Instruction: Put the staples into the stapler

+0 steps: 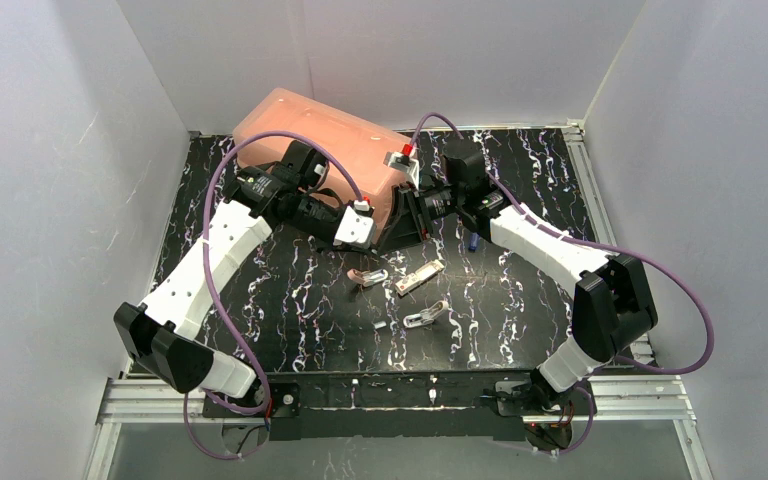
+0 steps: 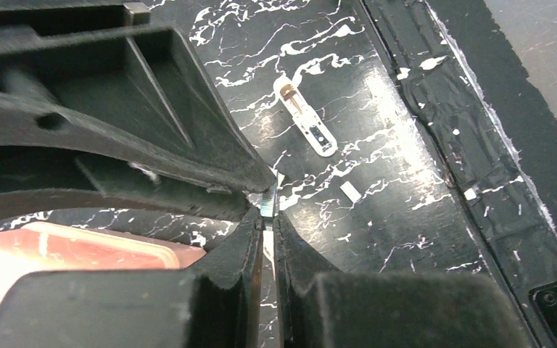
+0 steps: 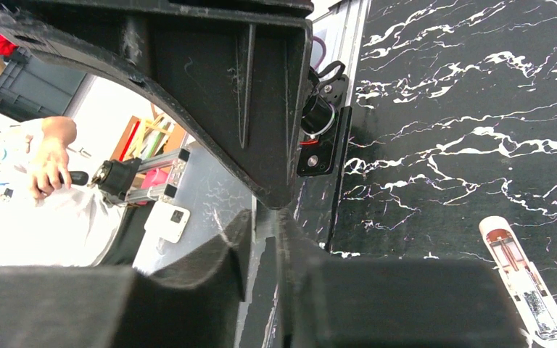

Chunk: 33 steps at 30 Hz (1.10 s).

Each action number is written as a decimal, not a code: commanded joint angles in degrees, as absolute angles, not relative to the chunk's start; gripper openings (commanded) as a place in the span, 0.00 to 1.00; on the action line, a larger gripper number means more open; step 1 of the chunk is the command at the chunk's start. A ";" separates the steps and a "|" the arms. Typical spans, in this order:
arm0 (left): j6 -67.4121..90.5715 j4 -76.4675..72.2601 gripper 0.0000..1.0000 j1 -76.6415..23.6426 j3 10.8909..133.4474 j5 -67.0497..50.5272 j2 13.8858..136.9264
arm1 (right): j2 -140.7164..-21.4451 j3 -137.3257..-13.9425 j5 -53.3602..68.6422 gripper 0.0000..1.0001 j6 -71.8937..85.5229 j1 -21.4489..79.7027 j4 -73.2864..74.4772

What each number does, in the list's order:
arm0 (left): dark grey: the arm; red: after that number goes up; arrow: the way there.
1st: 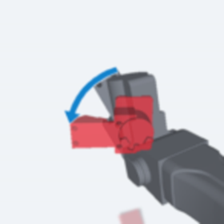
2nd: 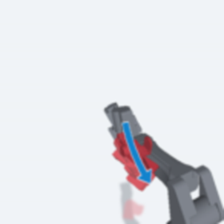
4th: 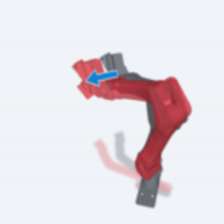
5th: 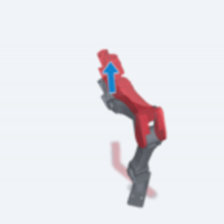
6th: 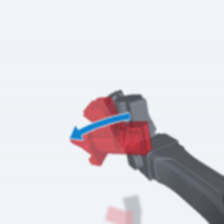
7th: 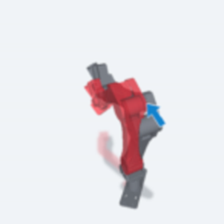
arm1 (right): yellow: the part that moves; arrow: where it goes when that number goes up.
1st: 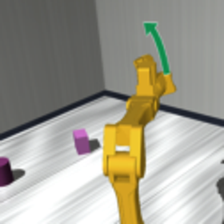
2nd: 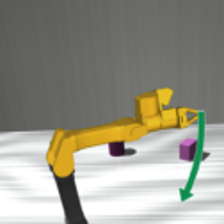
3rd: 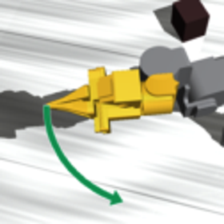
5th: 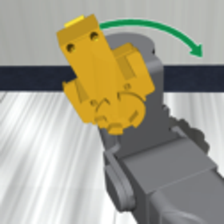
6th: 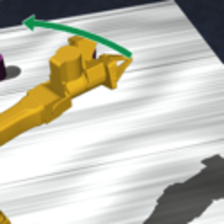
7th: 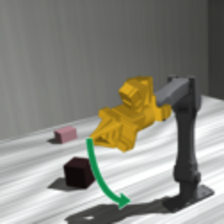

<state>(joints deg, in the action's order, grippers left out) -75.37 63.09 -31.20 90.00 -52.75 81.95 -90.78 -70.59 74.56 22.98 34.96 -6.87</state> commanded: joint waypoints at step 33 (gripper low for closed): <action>45.26 -3.23 0.00 -24.87 63.03 -58.02 77.98 | -78.01 -86.10 45.95 0.60 -36.61 27.63 41.47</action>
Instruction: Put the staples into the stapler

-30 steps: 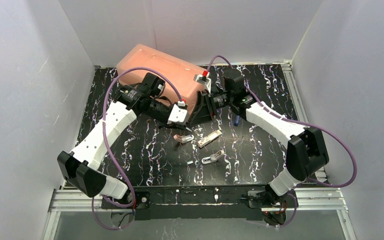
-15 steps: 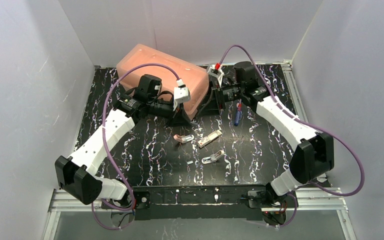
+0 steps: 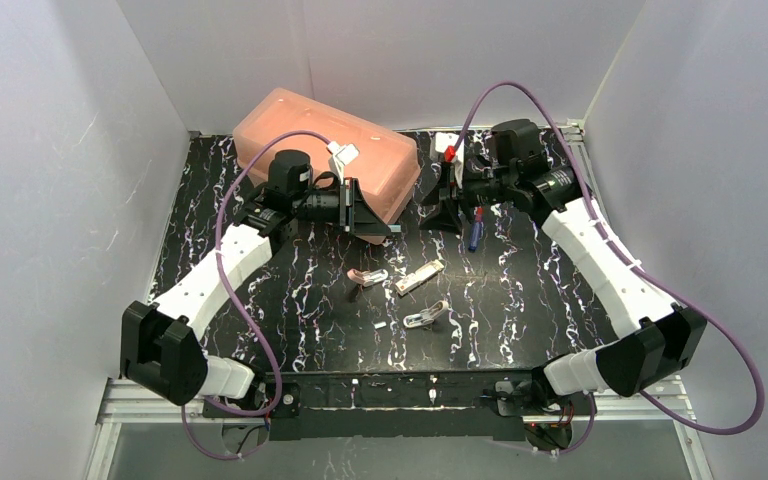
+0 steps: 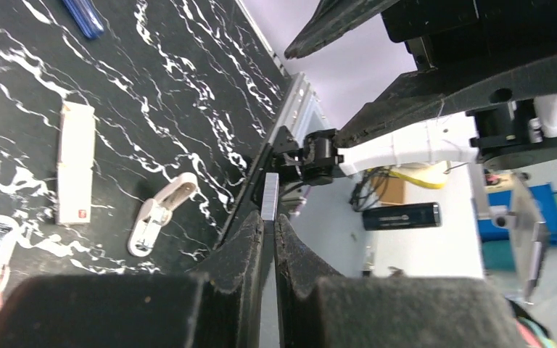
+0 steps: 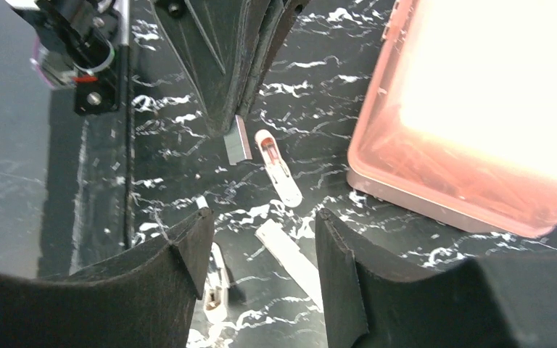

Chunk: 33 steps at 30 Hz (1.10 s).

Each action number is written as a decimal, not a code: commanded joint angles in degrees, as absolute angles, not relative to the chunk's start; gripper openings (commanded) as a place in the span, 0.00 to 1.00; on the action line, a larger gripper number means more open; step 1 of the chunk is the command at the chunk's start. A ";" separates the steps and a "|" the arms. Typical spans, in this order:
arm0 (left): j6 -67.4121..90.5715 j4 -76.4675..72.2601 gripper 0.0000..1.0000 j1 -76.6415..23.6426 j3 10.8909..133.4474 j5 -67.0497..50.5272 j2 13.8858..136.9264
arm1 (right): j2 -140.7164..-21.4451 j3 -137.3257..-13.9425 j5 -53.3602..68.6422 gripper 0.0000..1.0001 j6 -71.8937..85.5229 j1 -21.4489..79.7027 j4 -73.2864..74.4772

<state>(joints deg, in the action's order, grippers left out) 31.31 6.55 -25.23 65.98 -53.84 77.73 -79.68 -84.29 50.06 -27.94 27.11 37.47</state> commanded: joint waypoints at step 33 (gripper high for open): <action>72.83 -21.53 0.00 -25.09 58.52 -61.40 82.70 | -77.56 -85.12 44.67 0.55 -41.26 32.49 37.95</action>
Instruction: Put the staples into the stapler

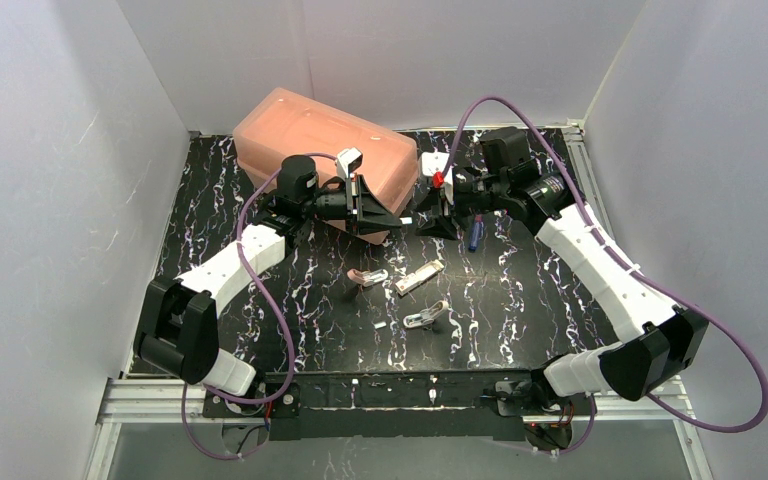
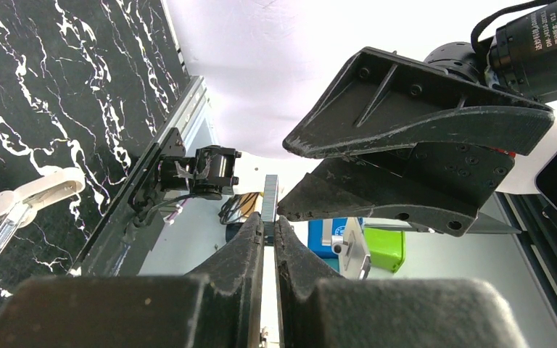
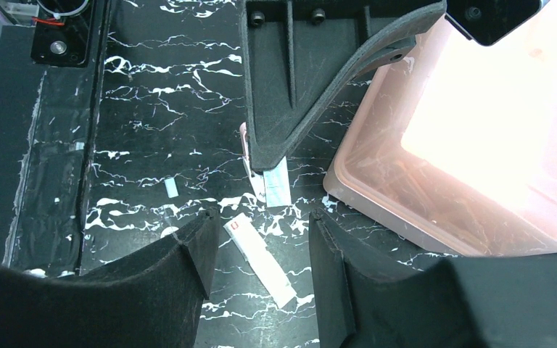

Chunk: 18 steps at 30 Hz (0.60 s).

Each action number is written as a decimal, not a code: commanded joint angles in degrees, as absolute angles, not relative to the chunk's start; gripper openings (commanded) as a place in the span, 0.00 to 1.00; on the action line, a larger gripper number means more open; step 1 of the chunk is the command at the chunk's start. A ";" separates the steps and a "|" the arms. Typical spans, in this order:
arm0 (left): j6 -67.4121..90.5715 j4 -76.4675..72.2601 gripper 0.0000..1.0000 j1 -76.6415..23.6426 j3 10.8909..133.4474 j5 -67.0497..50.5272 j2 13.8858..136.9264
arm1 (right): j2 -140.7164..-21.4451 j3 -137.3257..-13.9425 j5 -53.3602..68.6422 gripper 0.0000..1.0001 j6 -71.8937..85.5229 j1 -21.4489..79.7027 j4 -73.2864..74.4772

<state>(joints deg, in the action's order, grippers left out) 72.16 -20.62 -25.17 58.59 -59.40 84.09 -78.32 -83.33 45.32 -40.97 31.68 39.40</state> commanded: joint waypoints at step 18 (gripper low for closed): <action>72.56 -21.53 0.00 -25.33 57.94 -61.73 82.09 | -80.02 -87.19 42.75 0.42 -41.61 34.52 38.65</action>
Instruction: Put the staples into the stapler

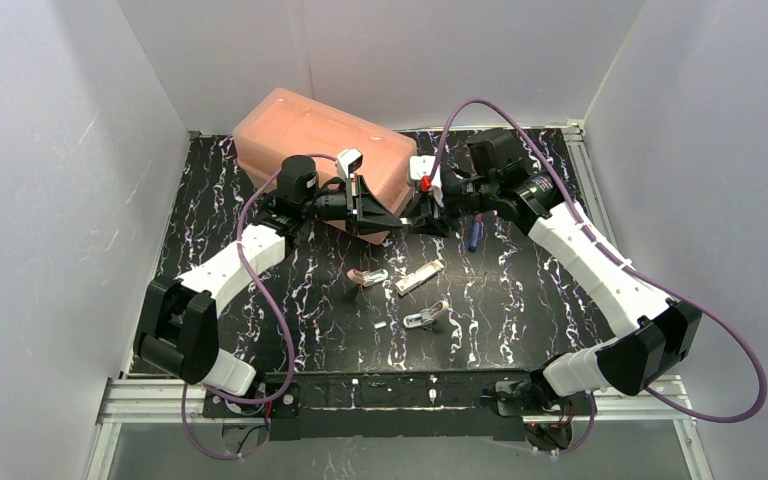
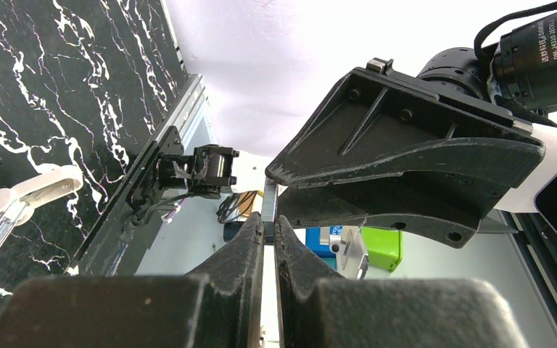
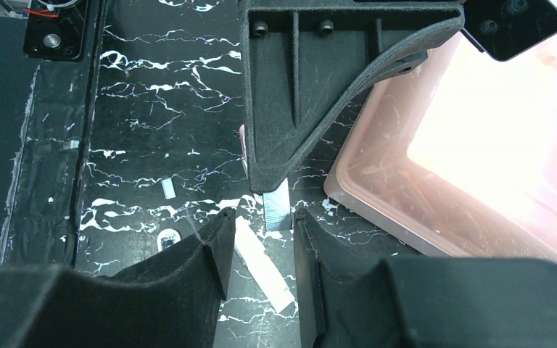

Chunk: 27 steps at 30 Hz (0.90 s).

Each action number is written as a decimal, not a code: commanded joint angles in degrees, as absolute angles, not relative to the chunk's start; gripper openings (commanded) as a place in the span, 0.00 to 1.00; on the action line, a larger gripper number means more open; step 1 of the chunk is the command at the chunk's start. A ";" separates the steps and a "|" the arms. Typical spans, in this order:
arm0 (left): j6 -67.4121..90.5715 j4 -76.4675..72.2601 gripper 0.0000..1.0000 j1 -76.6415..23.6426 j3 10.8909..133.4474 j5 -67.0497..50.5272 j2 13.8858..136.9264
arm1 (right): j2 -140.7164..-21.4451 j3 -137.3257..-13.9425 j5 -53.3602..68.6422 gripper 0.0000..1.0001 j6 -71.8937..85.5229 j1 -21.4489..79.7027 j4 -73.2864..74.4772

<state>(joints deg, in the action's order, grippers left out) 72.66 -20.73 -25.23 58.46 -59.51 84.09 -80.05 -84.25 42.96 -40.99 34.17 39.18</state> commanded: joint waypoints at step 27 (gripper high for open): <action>72.16 -21.52 0.00 -25.40 57.66 -62.31 81.47 | -80.85 -87.18 41.87 0.26 -40.44 34.54 37.68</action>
